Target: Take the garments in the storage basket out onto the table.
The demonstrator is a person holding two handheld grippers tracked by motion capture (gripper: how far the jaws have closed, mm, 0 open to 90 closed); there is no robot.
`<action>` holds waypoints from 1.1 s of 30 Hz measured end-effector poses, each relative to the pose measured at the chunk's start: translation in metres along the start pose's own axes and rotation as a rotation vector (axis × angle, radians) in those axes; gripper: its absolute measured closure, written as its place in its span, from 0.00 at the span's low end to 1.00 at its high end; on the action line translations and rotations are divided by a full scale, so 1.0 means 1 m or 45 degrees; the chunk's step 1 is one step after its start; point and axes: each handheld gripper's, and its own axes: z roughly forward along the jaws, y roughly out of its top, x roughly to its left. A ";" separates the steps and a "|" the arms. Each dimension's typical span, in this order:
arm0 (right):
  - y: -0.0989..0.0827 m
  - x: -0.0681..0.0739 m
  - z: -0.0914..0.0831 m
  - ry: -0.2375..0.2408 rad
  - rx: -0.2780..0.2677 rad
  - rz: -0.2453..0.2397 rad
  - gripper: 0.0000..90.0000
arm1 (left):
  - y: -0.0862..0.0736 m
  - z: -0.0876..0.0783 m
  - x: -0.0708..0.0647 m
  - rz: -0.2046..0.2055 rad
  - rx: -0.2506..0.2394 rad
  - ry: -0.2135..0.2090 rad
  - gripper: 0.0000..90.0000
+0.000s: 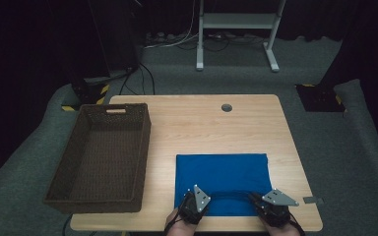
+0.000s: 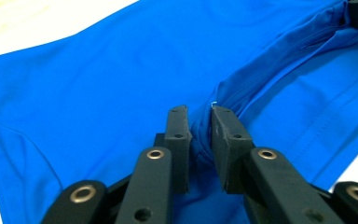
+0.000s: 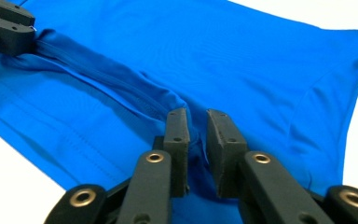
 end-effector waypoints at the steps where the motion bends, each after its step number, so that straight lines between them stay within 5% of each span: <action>1: 0.000 0.000 -0.001 0.002 -0.004 0.000 0.84 | 0.001 -0.001 0.000 0.006 -0.001 -0.002 0.82; 14: 0.005 0.003 -0.005 0.020 -0.067 0.011 0.80 | 0.015 0.001 -0.006 0.034 -0.022 -0.007 0.69; 20: 0.008 0.007 0.003 -0.002 -0.052 -0.001 0.81 | 0.018 0.011 -0.011 0.042 0.003 -0.029 0.78; 23: 0.008 0.007 0.006 0.006 -0.030 -0.013 0.92 | 0.015 0.014 -0.010 0.026 0.023 -0.053 0.89; 33: 0.008 0.014 -0.011 0.038 -0.059 -0.066 0.97 | 0.007 -0.005 -0.014 0.016 -0.012 -0.111 0.95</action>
